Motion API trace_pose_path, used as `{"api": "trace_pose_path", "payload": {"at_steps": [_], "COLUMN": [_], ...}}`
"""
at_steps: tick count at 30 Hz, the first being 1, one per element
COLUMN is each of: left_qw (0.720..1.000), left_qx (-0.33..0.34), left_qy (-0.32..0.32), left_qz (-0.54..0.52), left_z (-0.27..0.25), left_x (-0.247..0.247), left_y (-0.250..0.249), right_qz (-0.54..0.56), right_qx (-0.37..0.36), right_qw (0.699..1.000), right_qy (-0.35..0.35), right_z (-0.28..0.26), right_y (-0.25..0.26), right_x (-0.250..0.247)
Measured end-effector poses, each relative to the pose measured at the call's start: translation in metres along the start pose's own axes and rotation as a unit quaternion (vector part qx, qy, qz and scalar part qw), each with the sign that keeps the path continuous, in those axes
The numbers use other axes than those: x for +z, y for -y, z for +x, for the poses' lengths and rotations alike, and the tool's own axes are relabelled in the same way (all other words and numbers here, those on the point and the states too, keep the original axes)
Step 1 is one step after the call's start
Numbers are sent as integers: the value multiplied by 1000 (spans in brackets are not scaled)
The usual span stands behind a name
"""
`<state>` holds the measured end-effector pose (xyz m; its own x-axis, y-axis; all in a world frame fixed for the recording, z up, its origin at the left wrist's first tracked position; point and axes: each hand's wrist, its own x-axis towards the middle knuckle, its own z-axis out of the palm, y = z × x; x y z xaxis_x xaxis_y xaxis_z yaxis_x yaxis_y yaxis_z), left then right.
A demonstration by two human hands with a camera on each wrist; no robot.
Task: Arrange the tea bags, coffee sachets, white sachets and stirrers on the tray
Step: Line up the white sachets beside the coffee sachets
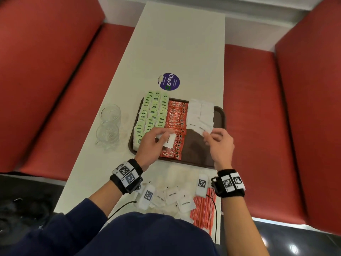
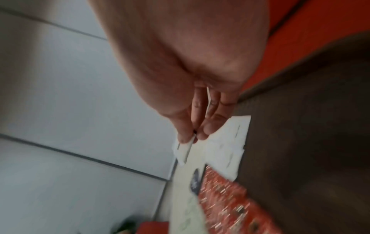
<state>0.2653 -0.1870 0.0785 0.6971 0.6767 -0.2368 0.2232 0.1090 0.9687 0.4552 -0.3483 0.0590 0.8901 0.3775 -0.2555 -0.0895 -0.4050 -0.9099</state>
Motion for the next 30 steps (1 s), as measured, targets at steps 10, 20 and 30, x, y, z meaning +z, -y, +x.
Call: {"api": "trace_pose_path", "payload": {"at_steps": [10,20,30], "left_qw": [985,988,996], "left_qx": [-85,-74,-52], "left_qy": [-27,-28,-15], "left_qz": [-145,-134,-77], "left_z": [-2,-1,1], "left_x": [-15,-28,-24], "left_y": [15,17,8], "right_qz": [-105,-164,-254], "right_qx": [41,30,-24], "right_qw": [994,986,967], "right_qy": [15,-5,-28], "right_z": [68,66,55], "right_y": [-35,-33,-21], "right_x": [34,43,48]}}
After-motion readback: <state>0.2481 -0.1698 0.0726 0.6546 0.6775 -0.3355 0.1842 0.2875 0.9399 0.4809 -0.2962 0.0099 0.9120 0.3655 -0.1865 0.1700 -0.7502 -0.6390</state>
